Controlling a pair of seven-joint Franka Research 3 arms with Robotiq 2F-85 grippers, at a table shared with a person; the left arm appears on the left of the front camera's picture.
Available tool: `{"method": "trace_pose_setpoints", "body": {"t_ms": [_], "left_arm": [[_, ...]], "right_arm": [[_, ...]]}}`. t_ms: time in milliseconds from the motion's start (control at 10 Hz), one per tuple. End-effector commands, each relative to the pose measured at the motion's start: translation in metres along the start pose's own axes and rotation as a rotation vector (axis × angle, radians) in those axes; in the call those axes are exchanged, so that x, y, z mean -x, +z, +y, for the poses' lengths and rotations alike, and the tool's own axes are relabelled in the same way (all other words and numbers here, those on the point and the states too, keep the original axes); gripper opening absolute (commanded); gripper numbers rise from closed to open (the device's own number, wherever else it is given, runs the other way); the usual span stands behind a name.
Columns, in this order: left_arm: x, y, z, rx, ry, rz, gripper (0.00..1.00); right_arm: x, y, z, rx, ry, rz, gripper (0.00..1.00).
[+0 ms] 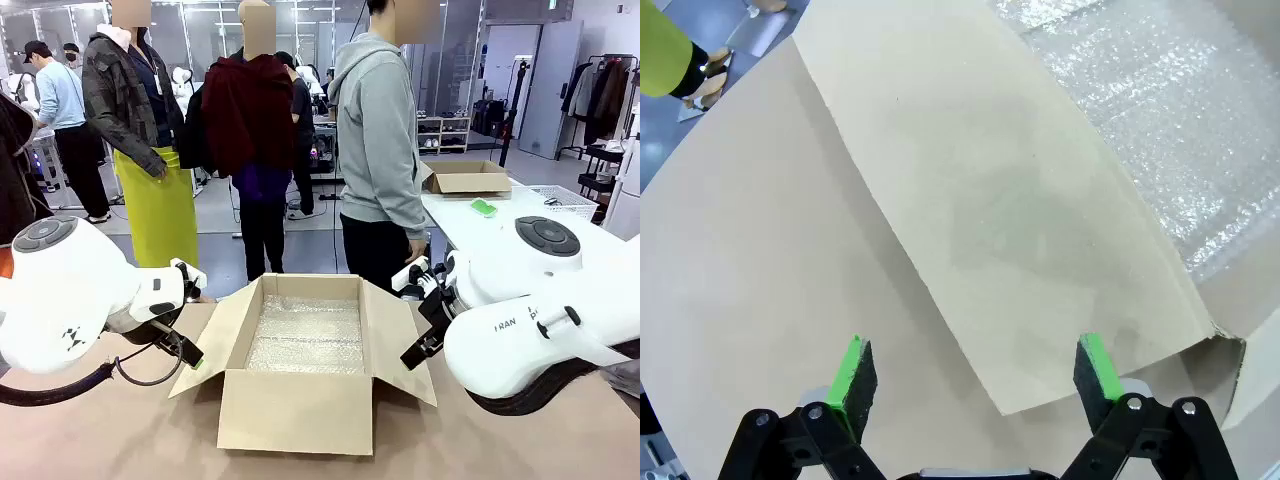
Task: Pack the glasses set securely to prepare it for shipping.
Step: Place the Glasses case inside the Package Box.
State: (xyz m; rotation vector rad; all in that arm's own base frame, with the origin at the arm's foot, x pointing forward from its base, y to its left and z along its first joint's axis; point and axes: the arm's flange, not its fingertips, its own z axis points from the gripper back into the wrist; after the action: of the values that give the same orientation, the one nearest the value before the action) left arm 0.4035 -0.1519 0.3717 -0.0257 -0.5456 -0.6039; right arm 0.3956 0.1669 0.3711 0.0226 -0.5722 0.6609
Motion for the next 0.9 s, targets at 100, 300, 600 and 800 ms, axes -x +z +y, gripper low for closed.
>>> {"method": "trace_pose_setpoints", "body": {"t_ms": [100, 300, 600, 800], "left_arm": [[0.0, 0.0, -0.0001, 0.0, 0.0, 0.0, 1.0], [0.0, 0.0, -0.0001, 0.0, 0.0, 0.0, 1.0], [0.0, 0.0, -0.0001, 0.0, 0.0, 0.0, 1.0], [0.0, 0.0, -0.0001, 0.0, 0.0, 0.0, 1.0]], "right_arm": [[0.0, 0.0, 0.0, 0.0, 0.0, 0.0, 1.0], [0.0, 0.0, 0.0, 0.0, 0.0, 0.0, 1.0], [0.0, 0.0, 0.0, 0.0, 0.0, 0.0, 1.0], [0.0, 0.0, 0.0, 0.0, 0.0, 0.0, 1.0]]}}
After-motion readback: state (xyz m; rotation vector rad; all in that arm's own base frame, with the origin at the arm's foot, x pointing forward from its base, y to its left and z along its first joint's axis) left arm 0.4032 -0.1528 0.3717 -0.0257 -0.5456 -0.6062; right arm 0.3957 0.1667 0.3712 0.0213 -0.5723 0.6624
